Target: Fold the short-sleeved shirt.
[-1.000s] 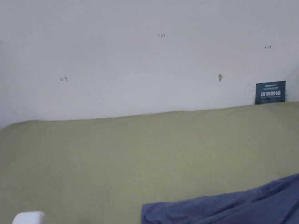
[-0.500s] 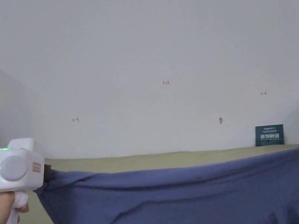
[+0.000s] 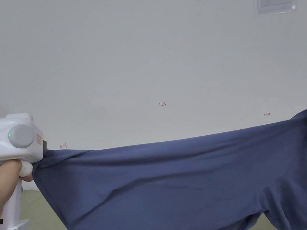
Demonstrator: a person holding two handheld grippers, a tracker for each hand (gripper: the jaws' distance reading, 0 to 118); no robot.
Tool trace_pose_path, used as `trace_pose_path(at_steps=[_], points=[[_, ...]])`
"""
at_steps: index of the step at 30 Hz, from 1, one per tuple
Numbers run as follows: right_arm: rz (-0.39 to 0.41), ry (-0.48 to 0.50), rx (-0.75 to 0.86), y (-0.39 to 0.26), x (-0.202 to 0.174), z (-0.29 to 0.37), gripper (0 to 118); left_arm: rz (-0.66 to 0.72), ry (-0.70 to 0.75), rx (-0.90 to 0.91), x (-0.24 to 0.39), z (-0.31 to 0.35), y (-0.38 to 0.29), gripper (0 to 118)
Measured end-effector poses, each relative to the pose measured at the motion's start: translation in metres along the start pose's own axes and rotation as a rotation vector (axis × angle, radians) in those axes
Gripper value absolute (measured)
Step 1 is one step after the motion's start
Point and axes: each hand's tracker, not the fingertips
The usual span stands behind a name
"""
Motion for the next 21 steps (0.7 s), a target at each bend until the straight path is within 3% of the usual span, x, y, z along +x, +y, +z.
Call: trace_pose_path(at_steps=[10, 17, 21], points=[[0.033, -0.014, -0.040, -0.017, -0.024, -0.070, 2, -0.018, 0.036, -0.027, 0.029, -0.082, -0.017, 4], [0.033, 0.001, -0.157, -0.086, -0.046, -0.096, 2, -0.031, 0.039, -0.123, 0.039, -0.117, -0.072, 4], [-0.006, 0.070, -0.238, -0.145, -0.040, -0.080, 2, -0.058, -0.016, -0.193, 0.031, -0.115, -0.126, 4]])
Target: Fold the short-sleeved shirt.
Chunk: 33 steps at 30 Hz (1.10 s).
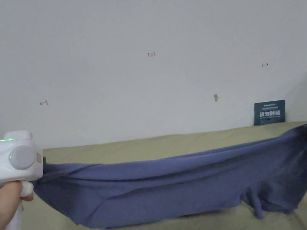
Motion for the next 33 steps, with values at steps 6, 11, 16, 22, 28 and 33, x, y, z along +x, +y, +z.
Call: trace_pose_path(at_steps=[6, 11, 16, 22, 28, 33], points=[[-0.081, 0.079, -0.098, -0.126, 0.031, 0.054, 2, -0.011, -0.090, -0.112, -0.022, 0.029, -0.108, 4], [-0.147, 0.112, -0.130, -0.218, 0.060, 0.137, 2, -0.063, -0.148, -0.189, -0.044, 0.082, -0.193, 4], [-0.171, 0.107, -0.186, -0.293, 0.073, 0.202, 2, -0.071, -0.185, -0.257, -0.070, 0.131, -0.260, 4], [-0.156, 0.110, -0.256, -0.335, 0.066, 0.197, 2, -0.037, -0.226, -0.352, -0.079, 0.124, -0.314, 4], [-0.168, 0.101, -0.280, -0.332, 0.063, 0.191, 89, 0.057, -0.254, -0.333, -0.087, 0.117, -0.327, 53], [-0.117, 0.112, -0.219, -0.316, 0.033, 0.199, 111, 0.086, -0.224, -0.223, -0.096, 0.144, -0.315, 112]])
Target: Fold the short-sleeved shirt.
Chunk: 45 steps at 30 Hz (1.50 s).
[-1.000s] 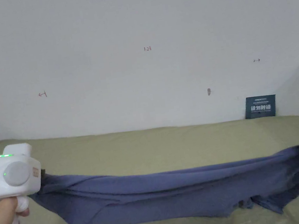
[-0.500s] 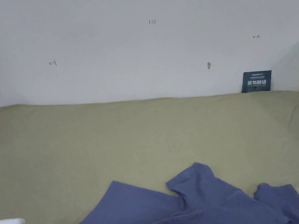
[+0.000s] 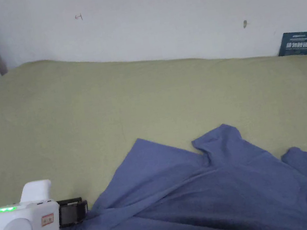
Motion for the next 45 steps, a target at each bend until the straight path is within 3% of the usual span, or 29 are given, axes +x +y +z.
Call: trace_pose_path(at_steps=[3, 4, 5, 6, 7, 8, 10, 13, 14, 16, 17, 22, 27, 29, 30, 31, 32, 33, 40, 45], points=[[0.059, 0.029, 0.055, -0.003, -0.028, 0.014, 110, -0.014, 0.030, 0.037, 0.003, 0.022, -0.002, 111], [0.061, 0.035, 0.079, -0.005, -0.039, 0.018, 103, -0.032, 0.048, 0.049, 0.005, 0.028, -0.005, 109], [0.061, 0.048, 0.102, -0.007, -0.040, 0.028, 85, -0.044, 0.057, 0.049, 0.007, 0.032, -0.008, 100], [0.066, 0.083, 0.117, -0.011, -0.050, 0.031, 38, -0.054, 0.054, 0.051, 0.007, 0.036, -0.013, 65], [0.064, 0.075, 0.120, -0.015, -0.059, 0.032, 0, -0.059, 0.057, 0.048, 0.007, 0.037, -0.018, 20], [0.059, 0.074, 0.130, -0.021, -0.066, 0.029, 0, -0.055, 0.055, 0.040, 0.007, 0.036, -0.023, 0], [0.076, 0.130, 0.134, -0.026, -0.083, 0.040, 0, -0.046, 0.049, 0.015, 0.005, 0.034, -0.032, 0], [0.105, 0.119, 0.160, -0.032, -0.104, 0.049, 0, -0.003, -0.025, -0.040, 0.004, 0.029, -0.040, 0], [0.103, 0.123, 0.156, -0.034, -0.107, 0.048, 0, -0.010, -0.016, -0.041, 0.002, 0.024, -0.041, 7], [0.086, 0.147, 0.136, -0.039, -0.109, 0.044, 0, -0.053, -0.018, -0.060, 0.003, 0.013, -0.041, 80], [0.083, 0.146, 0.133, -0.036, -0.111, 0.047, 0, -0.067, -0.030, -0.087, 0.004, 0.007, -0.041, 108], [0.072, 0.151, 0.100, -0.040, -0.112, 0.045, 0, -0.096, -0.011, -0.148, -0.003, -0.042, -0.039, 111], [0.085, 0.134, 0.071, -0.043, -0.107, 0.036, 0, -0.127, -0.001, -0.196, -0.004, -0.082, -0.037, 107], [0.082, 0.130, 0.061, -0.043, -0.104, 0.030, 0, -0.134, 0.004, -0.208, -0.002, -0.084, -0.036, 85], [0.086, 0.126, 0.057, -0.044, -0.102, 0.028, 0, -0.136, 0.008, -0.202, -0.003, -0.079, -0.037, 80], [0.088, 0.124, 0.054, -0.044, -0.100, 0.027, 0, -0.145, -0.020, -0.201, -0.004, -0.076, -0.035, 66], [0.089, 0.125, 0.051, -0.044, -0.097, 0.025, 0, -0.149, -0.028, -0.195, -0.005, -0.074, -0.034, 44], [0.088, 0.124, 0.046, -0.044, -0.097, 0.023, 0, -0.154, -0.020, -0.182, -0.005, -0.072, -0.035, 8], [0.138, 0.127, 0.037, -0.003, -0.110, -0.017, 0, -0.152, -0.034, -0.189, 0.006, -0.061, -0.034, 8], [0.157, 0.121, 0.007, 0.059, -0.111, -0.093, 0, -0.137, -0.039, -0.202, 0.010, -0.061, -0.032, 8]])
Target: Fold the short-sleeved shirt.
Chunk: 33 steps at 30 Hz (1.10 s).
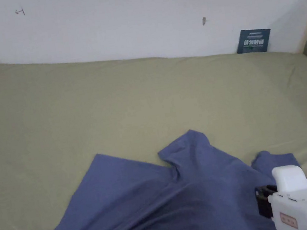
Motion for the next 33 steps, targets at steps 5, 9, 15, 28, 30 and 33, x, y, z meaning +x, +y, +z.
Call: trace_pose_path(at_steps=[5, 9, 15, 28, 30, 33], points=[[0.032, -0.008, -0.047, 0.056, 0.012, -0.070, 0, 0.027, -0.019, -0.007, 0.001, 0.004, 0.004, 8], [0.045, -0.006, -0.087, 0.088, 0.026, -0.118, 0, 0.030, -0.023, -0.019, 0.001, 0.003, 0.008, 8], [0.069, 0.117, -0.242, 0.095, 0.034, -0.177, 114, 0.033, -0.024, -0.027, -0.008, -0.005, 0.007, 8], [0.211, 0.107, -0.165, 0.111, -0.002, -0.089, 0, 0.008, 0.016, -0.045, -0.006, 0.007, 0.018, 8], [0.226, 0.107, -0.086, 0.120, 0.002, -0.051, 0, 0.003, 0.021, 0.025, 0.001, 0.038, 0.026, 8], [0.245, 0.114, 0.014, 0.146, 0.012, 0.020, 0, -0.002, -0.015, 0.111, 0.007, 0.088, 0.044, 8]])
